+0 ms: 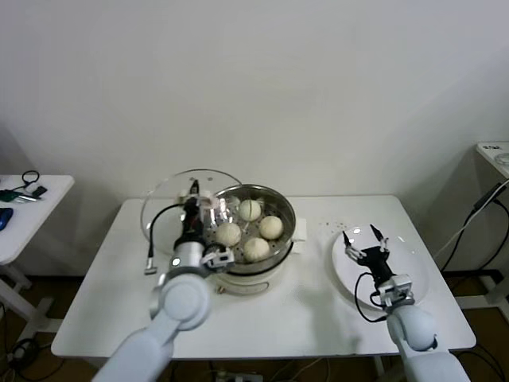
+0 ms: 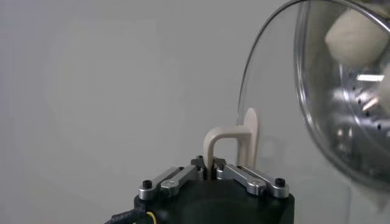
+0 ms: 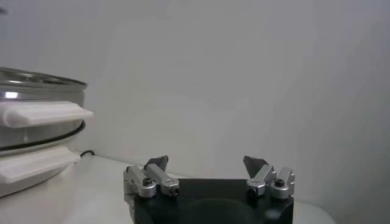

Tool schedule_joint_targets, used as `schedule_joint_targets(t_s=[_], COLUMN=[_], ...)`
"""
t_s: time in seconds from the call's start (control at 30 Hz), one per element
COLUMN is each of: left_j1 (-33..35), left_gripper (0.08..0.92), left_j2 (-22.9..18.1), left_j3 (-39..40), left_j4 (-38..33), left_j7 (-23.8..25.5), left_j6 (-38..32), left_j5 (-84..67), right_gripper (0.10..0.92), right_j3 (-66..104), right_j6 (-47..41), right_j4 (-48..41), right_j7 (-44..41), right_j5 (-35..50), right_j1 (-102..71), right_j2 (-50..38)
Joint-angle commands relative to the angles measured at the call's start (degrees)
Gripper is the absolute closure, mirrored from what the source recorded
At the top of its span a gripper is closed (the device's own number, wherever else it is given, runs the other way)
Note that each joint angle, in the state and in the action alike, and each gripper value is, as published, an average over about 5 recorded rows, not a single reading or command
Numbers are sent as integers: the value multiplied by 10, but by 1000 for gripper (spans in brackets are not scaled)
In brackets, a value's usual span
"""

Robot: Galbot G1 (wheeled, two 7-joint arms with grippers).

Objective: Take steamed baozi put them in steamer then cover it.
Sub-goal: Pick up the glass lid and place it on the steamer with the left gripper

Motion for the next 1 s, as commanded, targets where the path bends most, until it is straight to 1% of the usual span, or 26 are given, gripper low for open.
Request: schedule_joint_targets(t_s=[0.03,0.1,0.2,0.33,0.5,0.7,1.0], left_j1=[-44,-39,-37,-35,-33,-37,-50], left_gripper=[849,849,849,849,849,849,849], left_j2=[-128,-151,-175,-199,-219,-224,-209], left_j3=[63,63,59,55,55,55,48], left_j4=[72,84,101,118,144,171,192], left_j7=[30,24,13,4,-10,-29,-25], left_j6=[28,28,28,28,28,28,28], left_j5=[86,92,94,97,99,92,82], right_gripper=[203,203,203,203,203,203,203], right_j3=[7,9,14,21,30,39,38], right_j6=[3,4,4,6,9,11,12], right_j4=[-5,-5,-4,-5,-6,-5,-12], right_j7=[1,0,-1,-3,-7,-13,-16], right_j5=[-7,-7,-7,-8,-8,-8,-9], right_j1=[3,2,0,-3,-7,-12,-7], right_j2=[3,2,2,3,3,3,3])
